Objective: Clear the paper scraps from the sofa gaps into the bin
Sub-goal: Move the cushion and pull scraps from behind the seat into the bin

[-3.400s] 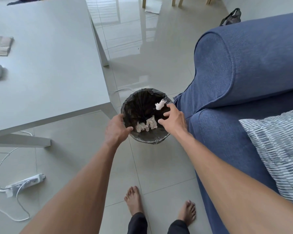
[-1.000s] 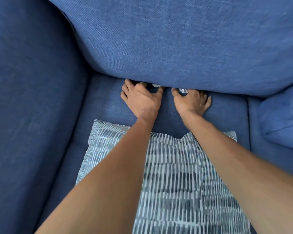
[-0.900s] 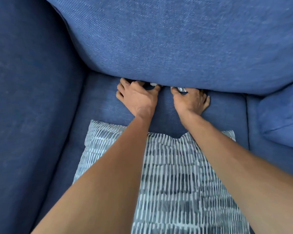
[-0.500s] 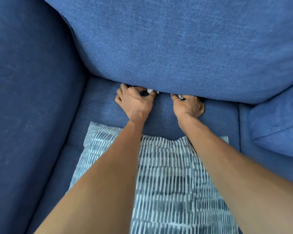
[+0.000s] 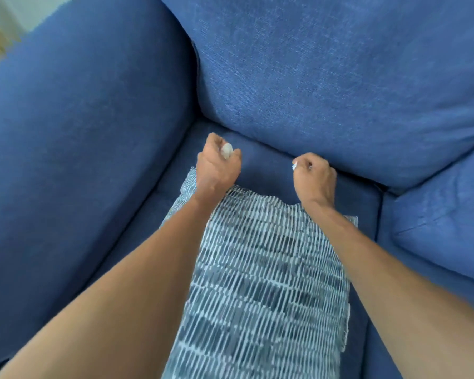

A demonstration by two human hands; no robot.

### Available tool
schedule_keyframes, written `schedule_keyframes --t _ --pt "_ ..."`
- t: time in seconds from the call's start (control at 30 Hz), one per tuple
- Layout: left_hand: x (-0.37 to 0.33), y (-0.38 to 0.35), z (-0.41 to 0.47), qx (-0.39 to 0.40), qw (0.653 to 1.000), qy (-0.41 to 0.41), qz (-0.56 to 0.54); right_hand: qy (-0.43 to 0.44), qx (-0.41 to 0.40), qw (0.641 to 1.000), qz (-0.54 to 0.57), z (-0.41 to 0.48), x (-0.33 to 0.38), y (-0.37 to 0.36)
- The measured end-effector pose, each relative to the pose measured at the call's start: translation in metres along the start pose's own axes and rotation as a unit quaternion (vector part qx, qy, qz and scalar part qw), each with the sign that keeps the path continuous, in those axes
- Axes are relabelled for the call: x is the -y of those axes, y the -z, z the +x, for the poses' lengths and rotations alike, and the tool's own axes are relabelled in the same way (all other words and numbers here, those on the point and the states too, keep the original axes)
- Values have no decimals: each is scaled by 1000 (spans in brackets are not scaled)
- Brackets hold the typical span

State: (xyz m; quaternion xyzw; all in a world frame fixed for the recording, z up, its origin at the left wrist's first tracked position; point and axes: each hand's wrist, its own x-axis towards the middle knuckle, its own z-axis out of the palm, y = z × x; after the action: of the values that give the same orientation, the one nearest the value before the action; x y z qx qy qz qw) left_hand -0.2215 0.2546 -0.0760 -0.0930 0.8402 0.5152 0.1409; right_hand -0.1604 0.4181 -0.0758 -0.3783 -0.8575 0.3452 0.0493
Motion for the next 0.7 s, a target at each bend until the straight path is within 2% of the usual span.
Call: schedule_keyframes --t 0.13,0.27,0.47,0.7 --pt "-4 56 -33 -39 999 -20 27 54 34 998 4 -26 36 7" --pt "10 110 -84 -86 996 7 28 151 40 988 -16 -73 68 1" --pt "78 169 -193 -129 983 -1 133 327 138 934 -51 -167 94 -28" --pt "161 277 -285 -217 963 68 147 390 216 891 -86 -311 111 -76"
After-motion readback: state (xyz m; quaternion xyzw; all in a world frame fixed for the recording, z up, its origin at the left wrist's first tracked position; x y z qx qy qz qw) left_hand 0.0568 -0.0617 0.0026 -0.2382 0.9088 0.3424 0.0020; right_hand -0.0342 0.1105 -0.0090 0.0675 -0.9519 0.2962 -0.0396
